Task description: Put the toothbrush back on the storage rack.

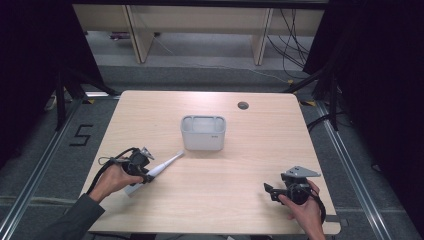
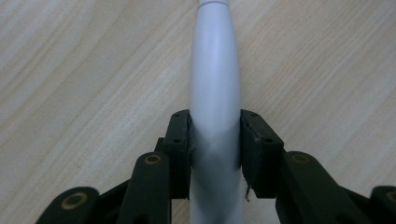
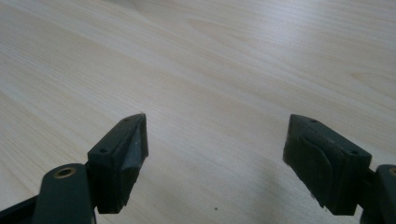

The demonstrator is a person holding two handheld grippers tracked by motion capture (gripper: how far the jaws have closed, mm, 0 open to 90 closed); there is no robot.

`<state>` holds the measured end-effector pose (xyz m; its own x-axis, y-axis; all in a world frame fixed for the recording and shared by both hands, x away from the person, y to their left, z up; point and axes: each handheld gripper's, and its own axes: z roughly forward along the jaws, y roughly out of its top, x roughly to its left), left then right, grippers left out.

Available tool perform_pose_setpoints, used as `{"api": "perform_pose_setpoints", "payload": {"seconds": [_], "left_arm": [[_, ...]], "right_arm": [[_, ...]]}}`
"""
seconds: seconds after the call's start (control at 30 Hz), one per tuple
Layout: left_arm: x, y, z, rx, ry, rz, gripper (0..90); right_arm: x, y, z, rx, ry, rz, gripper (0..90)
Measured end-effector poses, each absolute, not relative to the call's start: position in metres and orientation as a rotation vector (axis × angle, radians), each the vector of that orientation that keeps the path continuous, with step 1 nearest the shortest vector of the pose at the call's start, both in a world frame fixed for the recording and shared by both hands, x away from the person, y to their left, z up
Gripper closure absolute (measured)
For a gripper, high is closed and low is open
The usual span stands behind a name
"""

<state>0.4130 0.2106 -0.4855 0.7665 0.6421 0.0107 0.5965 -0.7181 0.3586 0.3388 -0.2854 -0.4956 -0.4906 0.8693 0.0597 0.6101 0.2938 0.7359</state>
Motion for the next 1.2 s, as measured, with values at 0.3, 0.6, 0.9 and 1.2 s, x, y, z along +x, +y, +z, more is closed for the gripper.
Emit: {"api": "perform_pose_setpoints", "payload": {"seconds": [0.3,0.6,0.9,1.2], "left_arm": [[0.4136,0.2071,-0.4837,2.694,0.945,0.139,65.9],[0.4128,0.2077,-0.4830,2.726,0.950,0.095,65.9],[0.4125,0.2023,-0.4819,2.789,0.906,0.108,66.0],[0.4098,0.2015,-0.4816,2.804,0.849,0.159,66.3]], "right_arm": [[0.3392,-0.2861,-0.4961,1.324,2.218,1.022,22.5],[0.3398,-0.2849,-0.4975,1.329,2.235,1.036,22.5],[0.3393,-0.2850,-0.4967,1.341,2.235,1.034,22.5],[0.3388,-0.2855,-0.4957,1.330,2.222,1.017,22.5]]}}
